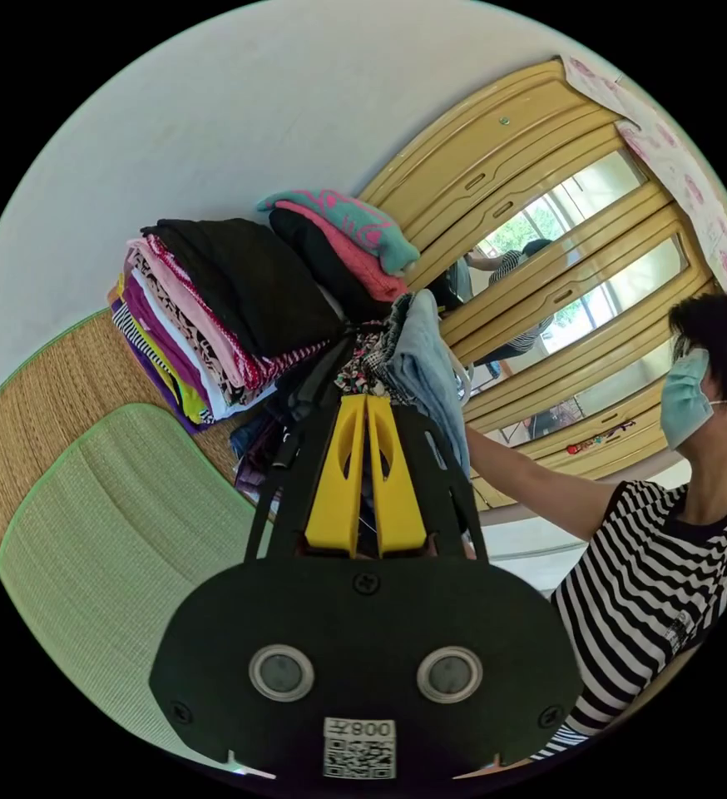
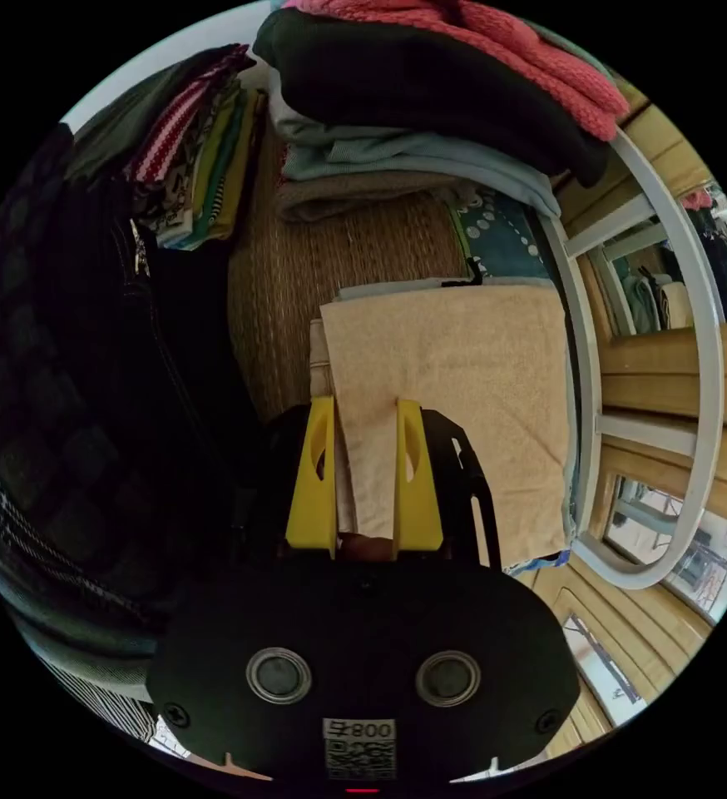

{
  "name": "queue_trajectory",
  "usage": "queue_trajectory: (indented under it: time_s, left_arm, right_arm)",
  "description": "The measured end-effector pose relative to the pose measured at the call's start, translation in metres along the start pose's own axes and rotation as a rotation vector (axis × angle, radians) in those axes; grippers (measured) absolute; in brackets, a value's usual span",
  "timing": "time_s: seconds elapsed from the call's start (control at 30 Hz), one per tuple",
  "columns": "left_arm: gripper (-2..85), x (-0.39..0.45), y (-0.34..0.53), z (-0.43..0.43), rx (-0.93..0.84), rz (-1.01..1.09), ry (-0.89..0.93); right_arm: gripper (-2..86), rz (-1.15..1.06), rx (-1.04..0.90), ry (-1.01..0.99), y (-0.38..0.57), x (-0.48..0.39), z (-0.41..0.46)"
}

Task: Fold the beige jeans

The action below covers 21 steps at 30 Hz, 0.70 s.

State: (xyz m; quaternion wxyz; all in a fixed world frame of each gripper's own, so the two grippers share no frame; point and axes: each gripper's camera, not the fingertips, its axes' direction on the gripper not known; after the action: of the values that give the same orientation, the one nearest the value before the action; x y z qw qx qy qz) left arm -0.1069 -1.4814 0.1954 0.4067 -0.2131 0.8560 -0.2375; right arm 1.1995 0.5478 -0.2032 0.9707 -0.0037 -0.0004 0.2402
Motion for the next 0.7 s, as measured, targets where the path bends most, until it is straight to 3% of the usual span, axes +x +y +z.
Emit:
queue_trajectory:
  time_s: [0.13,0.47,0.7]
  left_arm:
    - [0.0,-0.01,0.02,-0.018,-0.021,-0.007,0.018]
    - [0.0,-0.031,0.076,-0.08,-0.03,-0.017,0.047]
    - [0.0,-0.063,0.14,-0.138,0.046,-0.164,0.205]
  right_arm:
    - [5.4,0.098,0.091,-0.094,0.028,0.017,-0.006]
    - [3.5,0.335,0.264,-0.302,0.106,0.053,-0.027]
    - [2.8,0.551,0.723,-0.602,0.211,0.093,-0.108]
